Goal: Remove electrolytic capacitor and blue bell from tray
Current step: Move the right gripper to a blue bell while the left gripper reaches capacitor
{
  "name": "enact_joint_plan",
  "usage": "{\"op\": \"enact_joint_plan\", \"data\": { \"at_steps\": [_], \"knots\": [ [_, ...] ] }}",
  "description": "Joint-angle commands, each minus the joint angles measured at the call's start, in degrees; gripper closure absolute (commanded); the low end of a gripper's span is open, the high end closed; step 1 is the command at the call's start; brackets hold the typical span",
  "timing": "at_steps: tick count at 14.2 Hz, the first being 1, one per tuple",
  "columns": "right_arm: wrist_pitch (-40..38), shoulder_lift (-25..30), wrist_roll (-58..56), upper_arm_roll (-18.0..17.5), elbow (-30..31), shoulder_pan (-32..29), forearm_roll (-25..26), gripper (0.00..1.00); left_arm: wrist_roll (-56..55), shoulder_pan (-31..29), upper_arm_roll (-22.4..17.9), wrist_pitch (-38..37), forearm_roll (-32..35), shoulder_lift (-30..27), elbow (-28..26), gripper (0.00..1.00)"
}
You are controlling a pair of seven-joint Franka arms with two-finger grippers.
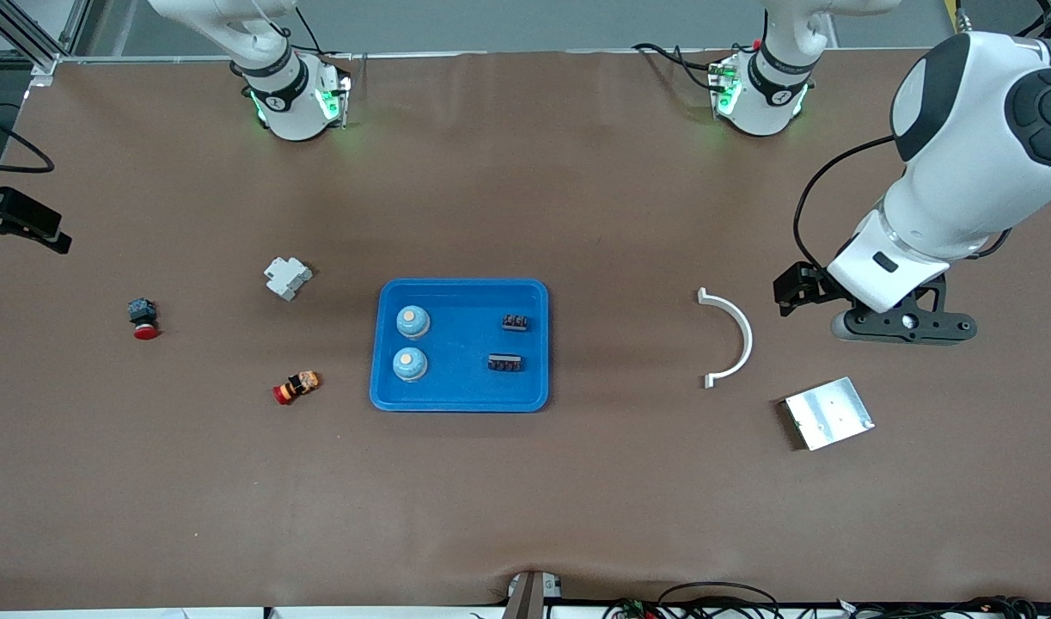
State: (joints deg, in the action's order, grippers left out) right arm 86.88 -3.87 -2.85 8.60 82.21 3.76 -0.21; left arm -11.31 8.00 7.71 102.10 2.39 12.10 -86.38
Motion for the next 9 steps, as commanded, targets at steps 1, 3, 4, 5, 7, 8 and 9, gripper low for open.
{"op": "enact_joint_plan", "data": {
  "at_steps": [1,3,4,5,7,8,9],
  "knots": [
    [-0.3,0.1,0.2,-0.1,0.0,0.0,-0.2,0.00,-1.0,0.2,0.3,-0.4,0.1,-0.6,-0.4,0.00],
    [-0.3,0.0,0.2,-0.1,0.0,0.0,-0.2,0.00,-0.8,0.1,0.3,-0.4,0.2,-0.4,-0.2,0.00],
    [-0.3,0.1,0.2,-0.1,0.0,0.0,-0.2,0.00,-0.6,0.0,0.2,-0.4,0.2,-0.5,-0.2,0.00],
    [-0.3,0.0,0.2,-0.1,0.0,0.0,-0.2,0.00,-1.1,0.1,0.3,-0.4,0.2,-0.5,-0.2,0.00],
    [-0.3,0.1,0.3,-0.1,0.0,0.0,-0.3,0.00,-4.3,0.9,0.6,-0.3,0.2,-0.3,-0.6,0.00],
    [-0.3,0.0,0.3,-0.1,0.0,0.1,-0.3,0.00,-6.4,1.5,1.0,-0.5,0.2,-0.3,-1.0,0.00],
    [-0.3,0.0,0.6,-0.1,0.0,0.4,-0.3,0.00,-10.3,2.2,1.0,-1.0,0.5,-0.2,-1.4,0.00]
  ]
}}
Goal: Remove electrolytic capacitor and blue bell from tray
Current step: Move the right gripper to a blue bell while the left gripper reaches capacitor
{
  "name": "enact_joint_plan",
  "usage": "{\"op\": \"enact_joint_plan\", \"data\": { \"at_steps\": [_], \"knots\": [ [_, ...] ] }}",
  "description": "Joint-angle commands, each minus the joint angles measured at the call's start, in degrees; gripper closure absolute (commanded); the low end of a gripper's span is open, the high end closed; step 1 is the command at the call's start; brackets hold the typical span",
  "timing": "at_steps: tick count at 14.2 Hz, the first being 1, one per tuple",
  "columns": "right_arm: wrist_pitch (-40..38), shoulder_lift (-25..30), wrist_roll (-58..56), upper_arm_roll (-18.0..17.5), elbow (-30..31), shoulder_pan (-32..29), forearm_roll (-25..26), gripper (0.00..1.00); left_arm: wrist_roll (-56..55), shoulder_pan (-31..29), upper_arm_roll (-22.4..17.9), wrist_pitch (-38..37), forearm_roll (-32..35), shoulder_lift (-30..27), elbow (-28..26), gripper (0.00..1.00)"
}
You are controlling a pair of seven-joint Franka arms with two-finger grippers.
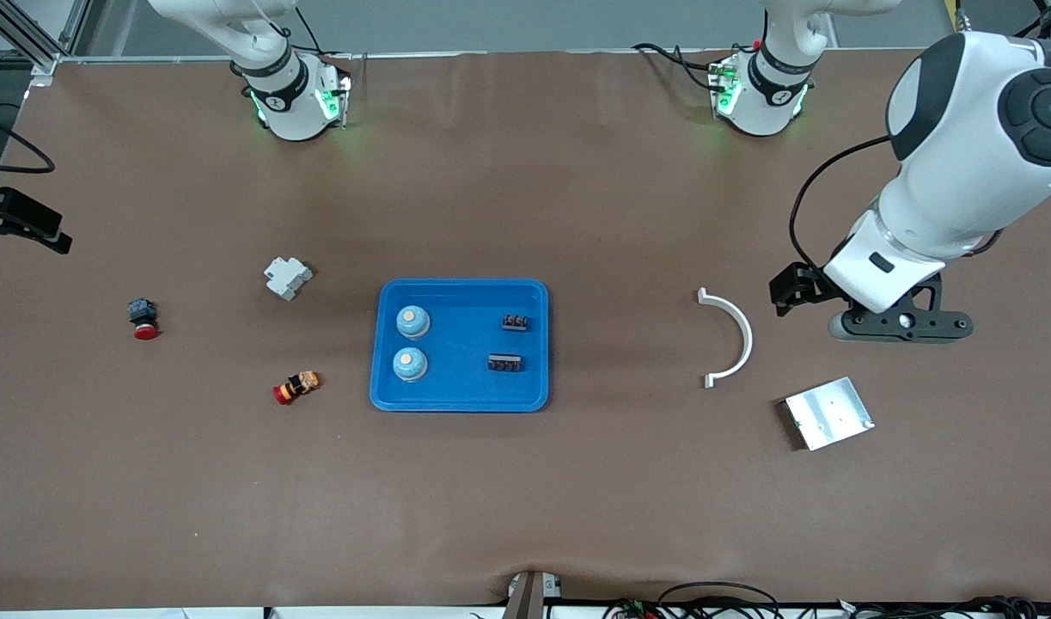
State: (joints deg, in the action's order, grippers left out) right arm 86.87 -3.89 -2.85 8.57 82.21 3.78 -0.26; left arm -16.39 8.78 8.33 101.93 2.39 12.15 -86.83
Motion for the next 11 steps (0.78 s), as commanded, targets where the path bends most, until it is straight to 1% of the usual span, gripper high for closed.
{"op": "enact_joint_plan", "data": {
  "at_steps": [1,3,5,6,8,11],
  "knots": [
    [-0.3,-0.1,0.9,0.0,0.1,1.1,-0.3,0.00,-9.6,2.2,0.5,-1.1,0.6,-0.4,-1.5,0.00],
    [-0.1,-0.7,1.0,0.0,0.1,3.0,-0.4,0.00,-19.5,2.7,1.4,-1.6,0.1,-0.4,-1.5,0.00],
    [0.2,-2.7,1.1,0.0,0.4,4.7,-0.5,0.00,-30.1,3.1,3.5,-1.8,0.1,0.5,-1.6,0.00],
    [0.5,-3.7,1.1,0.0,0.3,5.7,-1.1,0.00,-33.8,3.6,4.7,-1.8,0.9,1.3,-1.7,0.00],
    [1.9,-5.5,3.5,0.0,0.3,6.7,-1.8,0.00,-39.3,5.4,4.9,-1.8,1.1,2.1,-1.8,0.00],
    [3.8,-9.1,8.5,0.0,0.4,8.2,-4.7,0.00,-50.8,7.5,5.0,-1.4,1.1,3.6,-1.1,0.00]
  ]
}}
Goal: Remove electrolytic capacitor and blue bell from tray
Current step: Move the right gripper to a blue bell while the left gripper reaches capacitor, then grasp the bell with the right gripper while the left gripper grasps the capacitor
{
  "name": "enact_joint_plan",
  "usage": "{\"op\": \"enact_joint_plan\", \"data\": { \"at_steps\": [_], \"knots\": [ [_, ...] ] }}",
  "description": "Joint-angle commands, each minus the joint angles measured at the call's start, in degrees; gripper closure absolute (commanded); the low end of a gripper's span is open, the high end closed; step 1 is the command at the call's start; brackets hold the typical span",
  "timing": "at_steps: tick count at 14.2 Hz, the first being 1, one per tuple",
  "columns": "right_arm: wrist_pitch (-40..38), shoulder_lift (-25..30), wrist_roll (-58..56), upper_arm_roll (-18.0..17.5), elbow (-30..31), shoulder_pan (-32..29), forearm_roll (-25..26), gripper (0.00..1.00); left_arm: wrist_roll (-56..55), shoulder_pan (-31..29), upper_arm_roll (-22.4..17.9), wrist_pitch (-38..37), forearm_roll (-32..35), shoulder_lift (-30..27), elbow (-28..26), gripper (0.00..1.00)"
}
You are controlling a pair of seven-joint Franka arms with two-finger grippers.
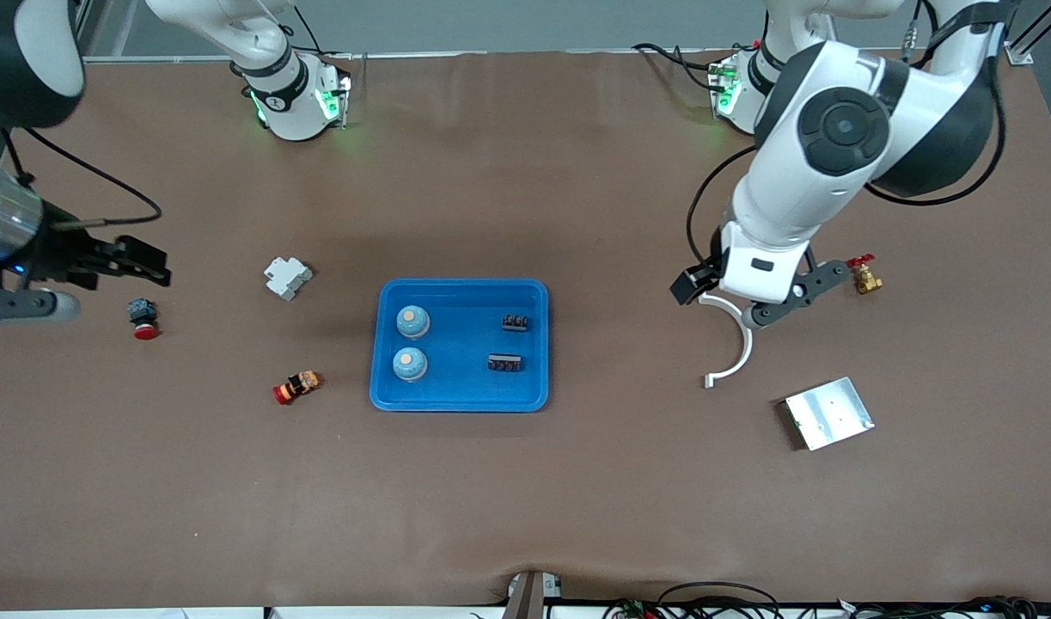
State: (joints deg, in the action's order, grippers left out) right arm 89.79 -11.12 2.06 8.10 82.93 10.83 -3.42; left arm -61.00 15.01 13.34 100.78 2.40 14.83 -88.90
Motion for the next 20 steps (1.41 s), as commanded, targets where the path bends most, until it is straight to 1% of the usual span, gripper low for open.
{"op": "enact_joint_plan", "data": {
  "at_steps": [1,3,4,6,7,8,10,12,13,15,16,17,19,20],
  "knots": [
    [1.4,-3.1,6.0,0.4,-0.3,1.6,-1.9,0.00,-10.4,1.6,0.1,0.1,1.2,1.7,1.0,0.00],
    [2.7,-5.9,10.6,0.4,-0.3,3.8,-2.3,0.00,-18.7,3.1,0.1,0.6,0.9,3.8,1.4,0.00],
    [3.2,-7.2,13.1,0.4,-0.1,4.9,-2.3,0.00,-23.4,4.3,0.1,1.4,0.9,5.2,2.5,0.00],
    [4.5,-9.7,18.1,0.3,0.0,7.3,-2.3,0.00,-34.0,6.2,-0.1,2.9,1.0,10.1,6.0,0.00],
    [6.1,-11.2,20.5,0.3,0.9,8.5,-2.5,0.00,-38.4,7.1,-0.2,3.4,1.0,12.7,8.3,0.00],
    [8.5,-11.5,23.3,0.3,2.7,9.4,-3.3,0.00,-42.3,8.1,-0.4,3.6,1.0,15.1,10.5,0.00],
    [14.8,-12.7,27.6,-0.1,7.1,10.9,-5.1,0.00,-48.3,9.6,-0.6,5.6,1.0,18.6,13.2,0.00],
    [19.3,-13.1,31.9,-2.5,10.0,10.9,-6.9,0.00,-52.9,10.1,-0.6,9.0,0.9,19.9,13.8,0.00],
    [20.2,-14.3,35.2,-3.5,10.0,11.1,-7.1,0.00,-54.9,10.2,-0.5,10.0,0.9,20.1,13.8,0.00],
    [23.1,-16.1,40.5,-6.2,10.1,11.8,-7.0,0.00,-58.9,12.2,-0.8,11.6,1.0,21.8,13.8,0.00],
    [24.7,-17.0,41.7,-7.1,10.4,11.8,-7.0,0.00,-61.1,13.3,-1.5,13.7,1.2,23.4,13.9,0.00],
    [26.0,-17.9,42.2,-7.2,10.8,12.5,-7.0,0.00,-62.6,15.8,-3.0,15.7,1.7,25.0,14.4,0.00],
    [29.2,-18.3,42.3,-7.2,13.9,13.0,-7.0,0.00,-64.1,22.5,-8.6,16.4,1.7,28.8,17.5,0.00],
    [32.1,-18.3,42.5,-7.3,16.5,13.1,-7.0,0.00,-64.5,25.3,-11.0,16.6,1.6,30.4,18.3,0.00]
  ]
}}
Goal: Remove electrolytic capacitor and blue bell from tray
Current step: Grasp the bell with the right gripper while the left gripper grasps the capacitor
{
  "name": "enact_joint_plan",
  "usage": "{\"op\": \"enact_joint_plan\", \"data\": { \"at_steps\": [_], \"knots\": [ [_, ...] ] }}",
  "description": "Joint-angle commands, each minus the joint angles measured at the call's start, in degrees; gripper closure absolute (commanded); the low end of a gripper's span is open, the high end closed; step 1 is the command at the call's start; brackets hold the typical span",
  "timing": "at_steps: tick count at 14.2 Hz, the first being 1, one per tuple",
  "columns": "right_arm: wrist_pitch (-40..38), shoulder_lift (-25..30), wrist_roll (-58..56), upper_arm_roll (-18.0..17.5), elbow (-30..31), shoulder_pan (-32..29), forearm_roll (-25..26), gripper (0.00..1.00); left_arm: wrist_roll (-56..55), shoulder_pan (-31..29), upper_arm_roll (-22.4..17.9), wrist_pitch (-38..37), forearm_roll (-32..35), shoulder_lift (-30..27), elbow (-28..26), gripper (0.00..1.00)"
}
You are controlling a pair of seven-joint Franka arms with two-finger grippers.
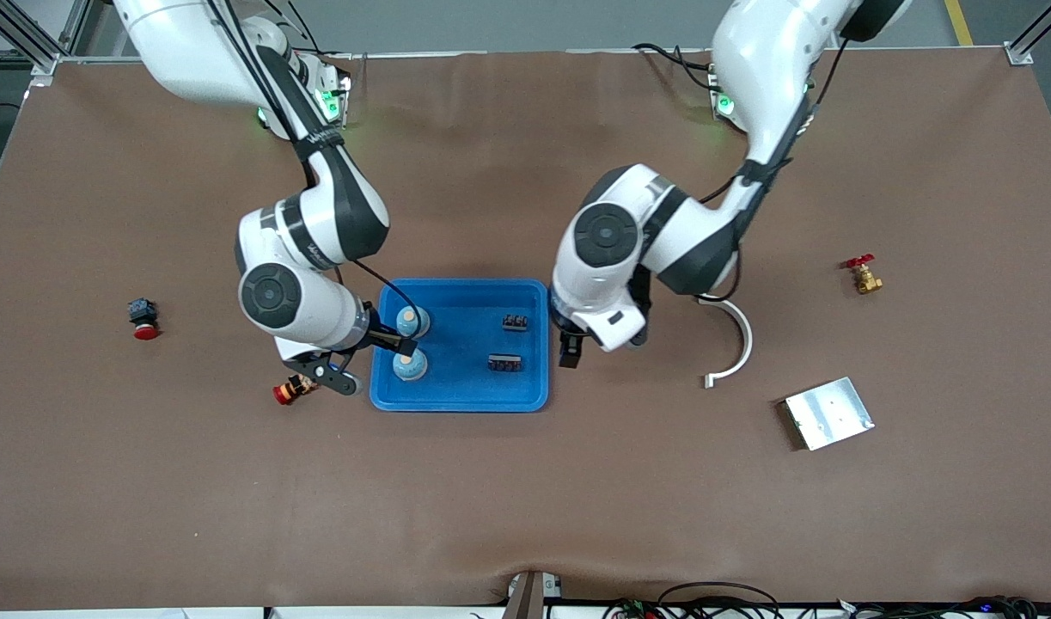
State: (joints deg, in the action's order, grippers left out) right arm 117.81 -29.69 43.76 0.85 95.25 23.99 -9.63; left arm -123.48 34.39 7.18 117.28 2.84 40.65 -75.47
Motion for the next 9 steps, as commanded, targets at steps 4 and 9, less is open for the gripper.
{"op": "enact_joint_plan", "data": {
  "at_steps": [4,9],
  "knots": [
    [8.0,0.2,1.0,-1.8,7.8,0.4,-0.8,0.00,-4.1,8.6,-6.3,3.9,1.0,6.6,5.0,0.00],
    [10.5,-0.3,1.2,-2.7,10.4,1.6,-0.8,0.00,-4.8,9.2,-6.7,7.7,0.9,8.8,5.0,0.00]
  ]
}}
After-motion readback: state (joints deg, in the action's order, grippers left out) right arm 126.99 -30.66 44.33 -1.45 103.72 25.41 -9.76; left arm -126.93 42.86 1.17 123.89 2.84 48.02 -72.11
